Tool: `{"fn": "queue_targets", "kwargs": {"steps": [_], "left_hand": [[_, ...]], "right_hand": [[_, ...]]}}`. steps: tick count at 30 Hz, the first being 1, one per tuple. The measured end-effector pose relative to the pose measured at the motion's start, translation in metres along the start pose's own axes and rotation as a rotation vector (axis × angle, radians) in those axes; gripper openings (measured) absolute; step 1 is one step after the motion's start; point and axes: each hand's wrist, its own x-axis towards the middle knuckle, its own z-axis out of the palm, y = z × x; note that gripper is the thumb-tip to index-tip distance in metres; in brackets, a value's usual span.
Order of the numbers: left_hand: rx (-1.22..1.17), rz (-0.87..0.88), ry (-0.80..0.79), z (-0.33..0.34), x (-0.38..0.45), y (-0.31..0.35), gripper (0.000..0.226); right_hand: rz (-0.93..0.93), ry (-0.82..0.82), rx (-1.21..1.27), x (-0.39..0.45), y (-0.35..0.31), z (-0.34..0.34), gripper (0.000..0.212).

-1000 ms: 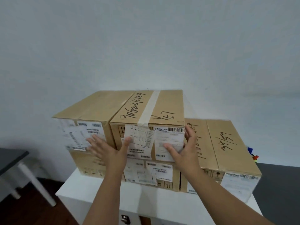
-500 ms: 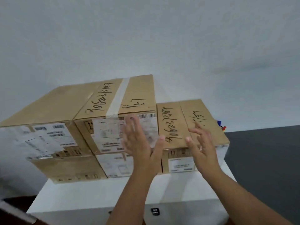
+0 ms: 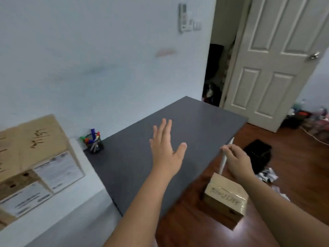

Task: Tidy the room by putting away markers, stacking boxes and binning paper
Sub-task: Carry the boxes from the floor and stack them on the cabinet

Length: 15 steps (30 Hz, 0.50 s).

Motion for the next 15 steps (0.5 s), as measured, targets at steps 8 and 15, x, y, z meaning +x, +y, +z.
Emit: {"fn": "queue_targets", "kwargs": {"steps": [8, 15], "left_hand": [[-0.357, -0.240, -0.572, 0.221, -0.011, 0.076, 0.073], [-0.181, -0.479, -0.750, 0.336, 0.018, 0.012, 0.069]], "right_hand": [[0.422, -0.023, -0.184, 0.033, 0.150, -0.167, 0.017], [0.695, -0.110, -0.222, 0.071, 0.262, -0.189, 0.031]]}}
